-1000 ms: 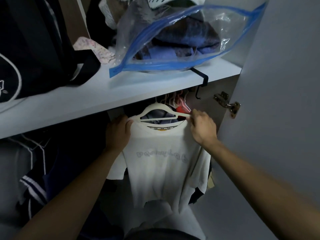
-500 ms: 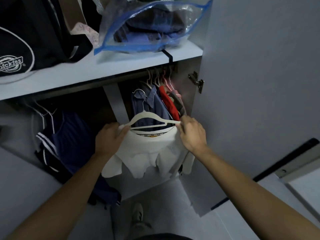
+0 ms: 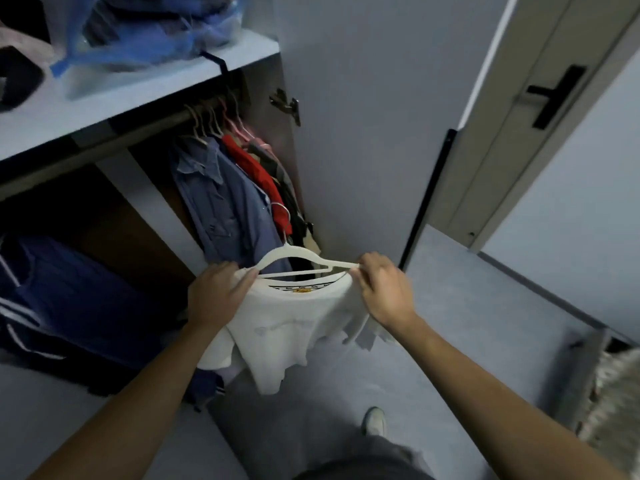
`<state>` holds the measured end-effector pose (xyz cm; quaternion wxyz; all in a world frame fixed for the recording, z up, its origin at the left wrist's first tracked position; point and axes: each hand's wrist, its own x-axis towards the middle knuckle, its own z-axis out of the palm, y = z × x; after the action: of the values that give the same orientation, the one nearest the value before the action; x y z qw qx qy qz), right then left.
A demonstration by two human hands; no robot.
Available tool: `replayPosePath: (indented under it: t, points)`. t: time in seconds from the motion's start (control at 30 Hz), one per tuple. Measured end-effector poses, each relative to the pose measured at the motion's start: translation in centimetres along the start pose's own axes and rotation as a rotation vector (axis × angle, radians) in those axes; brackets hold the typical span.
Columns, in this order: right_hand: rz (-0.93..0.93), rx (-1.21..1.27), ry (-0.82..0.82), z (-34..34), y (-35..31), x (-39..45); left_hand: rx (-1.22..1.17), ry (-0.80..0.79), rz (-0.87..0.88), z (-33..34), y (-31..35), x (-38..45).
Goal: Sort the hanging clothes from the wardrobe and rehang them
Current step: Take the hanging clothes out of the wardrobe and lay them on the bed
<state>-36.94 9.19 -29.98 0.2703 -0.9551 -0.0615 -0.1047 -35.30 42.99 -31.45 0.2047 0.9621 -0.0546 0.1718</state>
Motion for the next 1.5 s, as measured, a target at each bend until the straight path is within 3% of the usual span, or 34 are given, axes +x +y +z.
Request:
replayPosePath:
  t: [0.2,0.63,0.8,1.17,1.5]
  points:
    - [0.241,-0.014,0.137,-4.3,6.1,-13.4,-0.1,-0.116,0.254,4.5,8.8,-4.0]
    - [0.665,-0.208,0.528,-18.6,18.4,-39.7,-0.248,-0.343,0.708,13.3,39.5,-11.5]
    - [0.882,-0.273,0.597,-21.5,21.0,-48.2,-0.268,-0.466,0.877,16.2,49.2,-15.7]
    - [1.35,-0.325,0.847,-23.0,19.3,-60.1,-0.377,-0.666,1.33,21.5,66.8,-23.5]
    - [1.83,-0.449,1.037,-20.0,12.5,-64.2,-0.595,-0.868,1.836,23.4,77.3,-33.2]
